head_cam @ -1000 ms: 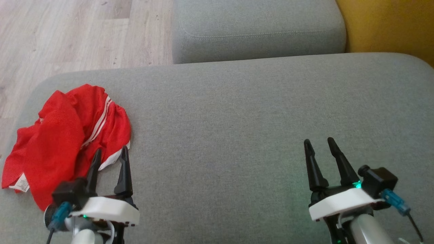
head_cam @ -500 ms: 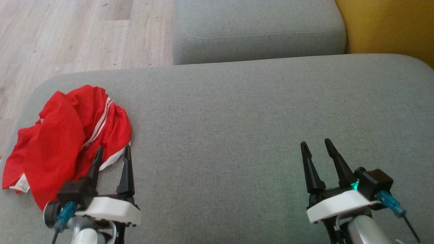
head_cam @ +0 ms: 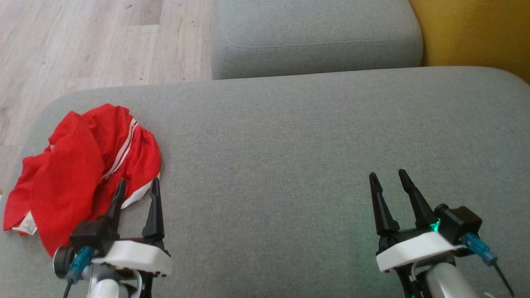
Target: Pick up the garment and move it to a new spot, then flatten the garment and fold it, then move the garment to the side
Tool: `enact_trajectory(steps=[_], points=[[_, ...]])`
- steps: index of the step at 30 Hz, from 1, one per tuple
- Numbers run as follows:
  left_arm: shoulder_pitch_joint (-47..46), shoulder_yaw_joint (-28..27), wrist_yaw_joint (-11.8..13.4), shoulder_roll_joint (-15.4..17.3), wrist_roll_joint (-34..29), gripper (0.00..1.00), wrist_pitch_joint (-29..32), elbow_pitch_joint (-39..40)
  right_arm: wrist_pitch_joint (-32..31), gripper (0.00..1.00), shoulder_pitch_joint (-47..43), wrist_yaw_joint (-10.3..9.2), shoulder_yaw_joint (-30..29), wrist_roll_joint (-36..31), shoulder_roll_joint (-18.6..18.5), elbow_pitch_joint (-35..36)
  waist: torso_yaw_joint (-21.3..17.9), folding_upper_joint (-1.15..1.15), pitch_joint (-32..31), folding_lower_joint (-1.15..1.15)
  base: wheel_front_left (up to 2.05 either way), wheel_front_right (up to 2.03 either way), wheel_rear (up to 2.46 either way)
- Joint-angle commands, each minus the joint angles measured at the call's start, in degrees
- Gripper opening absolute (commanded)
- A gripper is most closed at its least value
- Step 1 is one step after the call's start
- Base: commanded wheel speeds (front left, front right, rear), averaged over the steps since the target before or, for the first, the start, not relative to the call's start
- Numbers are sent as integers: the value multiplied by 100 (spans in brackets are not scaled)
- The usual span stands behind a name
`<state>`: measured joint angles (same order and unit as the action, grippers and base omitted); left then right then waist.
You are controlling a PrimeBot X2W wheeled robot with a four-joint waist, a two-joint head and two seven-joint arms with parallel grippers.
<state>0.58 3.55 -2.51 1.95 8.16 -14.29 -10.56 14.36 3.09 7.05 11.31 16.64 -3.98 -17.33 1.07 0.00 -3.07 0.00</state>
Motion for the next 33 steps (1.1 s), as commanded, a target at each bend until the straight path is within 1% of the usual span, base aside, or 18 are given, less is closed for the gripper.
enact_trajectory(steps=[1, 8, 12, 15, 16, 25, 33], points=[[-351, -149, 48, 93, -10, 100, -71, 171, 63, 100, 302, 44, 123, 27, 39, 157, 2, 0, 2, 0, 0, 0, 0], [-370, -165, 78, 93, 3, 100, -71, 113, 63, 100, 313, 44, 144, 47, 53, 181, 44, 0, 13, 0, 0, 0, 0], [-384, -192, 107, 93, 15, 100, -71, 97, 63, 100, 284, 44, 142, 208, 67, 275, 187, 0, 14, 0, 0, 0, 0], [-400, -217, 102, 93, 15, 100, -71, 60, 63, 100, 269, 44, 157, 223, 74, 358, 360, 0, 19, 0, 0, 0, 0], [-400, -217, 102, 93, 15, 100, -71, 60, 63, 100, 269, 44, 157, 223, 74, 358, 360, 0, 19, 0, 0, 0, 0], [-405, -431, 119, 93, 33, 100, -71, 40, 63, 100, 207, 44, 247, 219, 86, 497, 1115, 0, -7, 0, 0, 0, 0], [-388, -470, 93, 93, -3, 100, -71, 13, 63, 100, 134, 44, 341, 261, 93, 652, 1832, 0, -26, 0, 0, 0, 0]])
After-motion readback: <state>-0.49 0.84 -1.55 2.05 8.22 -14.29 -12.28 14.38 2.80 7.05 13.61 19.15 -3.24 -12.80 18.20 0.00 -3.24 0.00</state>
